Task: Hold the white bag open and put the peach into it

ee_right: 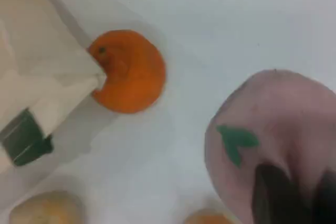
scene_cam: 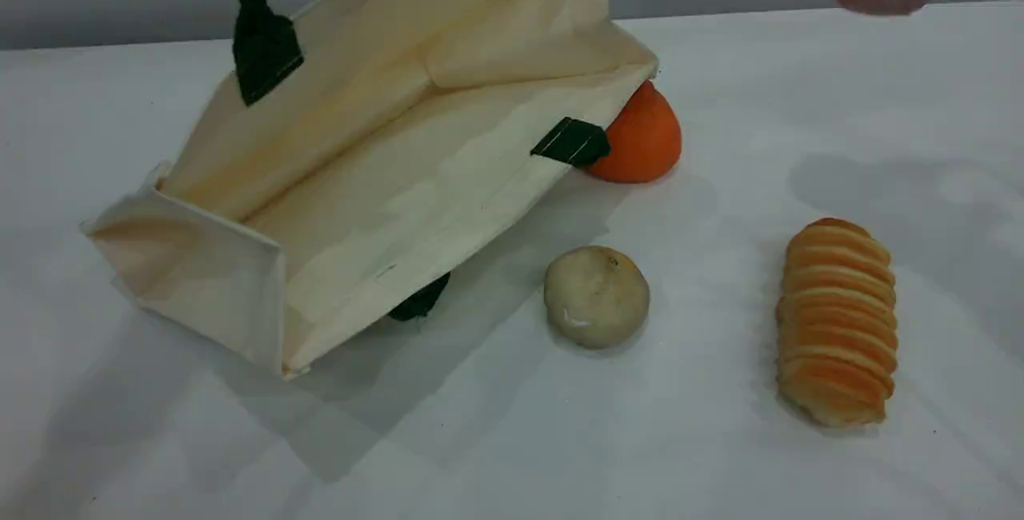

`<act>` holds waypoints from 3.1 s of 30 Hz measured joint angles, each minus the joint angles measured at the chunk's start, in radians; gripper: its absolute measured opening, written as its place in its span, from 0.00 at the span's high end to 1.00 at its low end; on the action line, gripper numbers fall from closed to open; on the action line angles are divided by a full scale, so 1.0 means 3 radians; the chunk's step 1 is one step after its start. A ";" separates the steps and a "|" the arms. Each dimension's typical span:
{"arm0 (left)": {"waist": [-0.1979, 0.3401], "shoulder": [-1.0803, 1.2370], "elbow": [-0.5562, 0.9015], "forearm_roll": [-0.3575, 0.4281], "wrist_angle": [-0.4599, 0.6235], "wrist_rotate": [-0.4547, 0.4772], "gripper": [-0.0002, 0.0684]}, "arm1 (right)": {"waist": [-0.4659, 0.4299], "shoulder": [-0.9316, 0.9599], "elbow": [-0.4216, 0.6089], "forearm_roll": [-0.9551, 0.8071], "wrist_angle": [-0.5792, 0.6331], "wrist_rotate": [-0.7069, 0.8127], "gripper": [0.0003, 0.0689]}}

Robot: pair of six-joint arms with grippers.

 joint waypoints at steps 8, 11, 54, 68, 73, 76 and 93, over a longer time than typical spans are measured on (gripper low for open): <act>0.0000 0.0000 0.0000 0.0000 0.0000 -0.0003 0.84 | 0.0218 -0.0850 0.0662 0.0534 -0.0088 -0.0310 0.86; 0.0000 0.0000 0.0000 -0.0003 0.0000 -0.0003 0.84 | 0.0520 -0.1077 0.0827 0.0578 -0.0176 -0.0307 0.86; 0.0000 -0.0600 0.0460 -0.0283 0.0000 0.0346 0.84 | 0.2392 -0.0171 0.0855 0.0839 -0.1737 -0.0311 0.84; 0.0000 -0.0597 0.0460 -0.0283 0.0000 0.0346 0.84 | 0.2392 0.0632 0.0692 0.0827 -0.2847 -0.0375 0.81; 0.0000 -0.0597 0.0460 -0.0283 0.0000 0.0346 0.84 | 0.2392 0.0842 0.0486 0.0824 -0.2825 -0.0389 0.81; 0.0000 -0.0597 0.0460 -0.0280 0.0000 0.0346 0.84 | 0.2392 0.0893 0.0479 0.0821 -0.2763 -0.0484 0.80; 0.0000 -0.0597 0.0460 -0.0273 0.0000 0.0346 0.84 | 0.2392 0.0902 0.0479 0.0949 -0.2854 -0.0480 0.23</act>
